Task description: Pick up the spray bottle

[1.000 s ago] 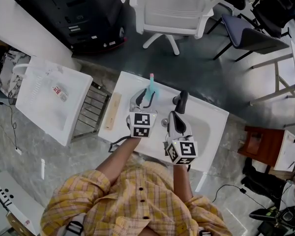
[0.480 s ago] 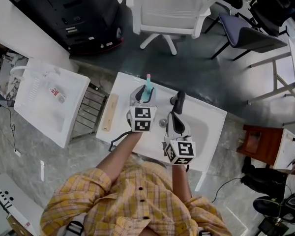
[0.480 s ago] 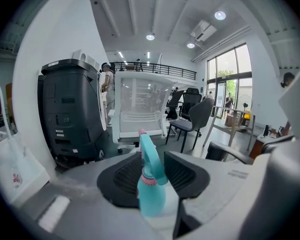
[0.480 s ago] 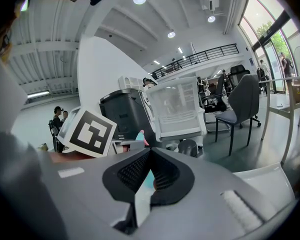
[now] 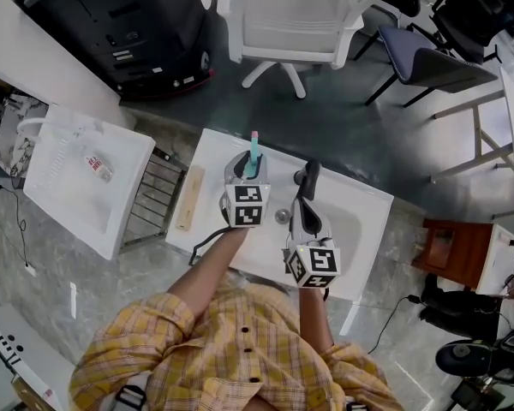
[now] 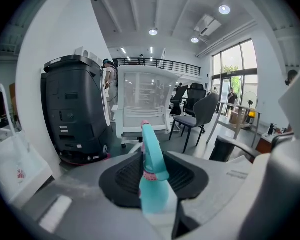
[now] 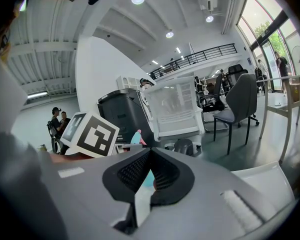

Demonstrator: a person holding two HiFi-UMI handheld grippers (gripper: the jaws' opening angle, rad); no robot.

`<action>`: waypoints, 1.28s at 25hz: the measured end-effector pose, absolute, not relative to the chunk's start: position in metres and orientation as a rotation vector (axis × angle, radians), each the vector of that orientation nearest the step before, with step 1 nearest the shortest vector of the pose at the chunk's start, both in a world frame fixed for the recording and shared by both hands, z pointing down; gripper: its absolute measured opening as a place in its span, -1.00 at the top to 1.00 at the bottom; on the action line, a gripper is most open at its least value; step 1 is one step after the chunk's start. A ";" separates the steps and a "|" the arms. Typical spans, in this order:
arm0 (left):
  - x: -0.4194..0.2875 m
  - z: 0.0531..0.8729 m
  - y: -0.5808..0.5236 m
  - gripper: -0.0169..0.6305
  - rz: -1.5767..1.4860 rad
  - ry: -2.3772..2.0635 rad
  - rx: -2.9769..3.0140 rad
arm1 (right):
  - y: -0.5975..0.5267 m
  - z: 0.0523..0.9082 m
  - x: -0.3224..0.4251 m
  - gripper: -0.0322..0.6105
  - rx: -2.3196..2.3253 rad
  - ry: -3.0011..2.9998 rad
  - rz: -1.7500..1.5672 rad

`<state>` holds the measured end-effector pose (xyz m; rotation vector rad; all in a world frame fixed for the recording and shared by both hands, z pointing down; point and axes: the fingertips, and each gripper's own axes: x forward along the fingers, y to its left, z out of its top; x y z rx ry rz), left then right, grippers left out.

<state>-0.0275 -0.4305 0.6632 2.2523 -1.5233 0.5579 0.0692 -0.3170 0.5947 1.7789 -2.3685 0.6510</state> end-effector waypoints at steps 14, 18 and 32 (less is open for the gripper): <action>-0.031 0.662 -0.429 0.63 0.577 -1.526 2.290 | -0.312 0.596 0.073 0.90 1.789 -2.356 0.651; -0.033 0.658 -0.426 0.63 0.576 -1.541 2.299 | -0.309 0.594 0.075 0.90 1.798 -2.357 0.646; -0.040 0.630 -0.410 0.63 0.513 -1.552 2.325 | -0.297 0.573 0.076 0.90 1.812 -2.397 0.598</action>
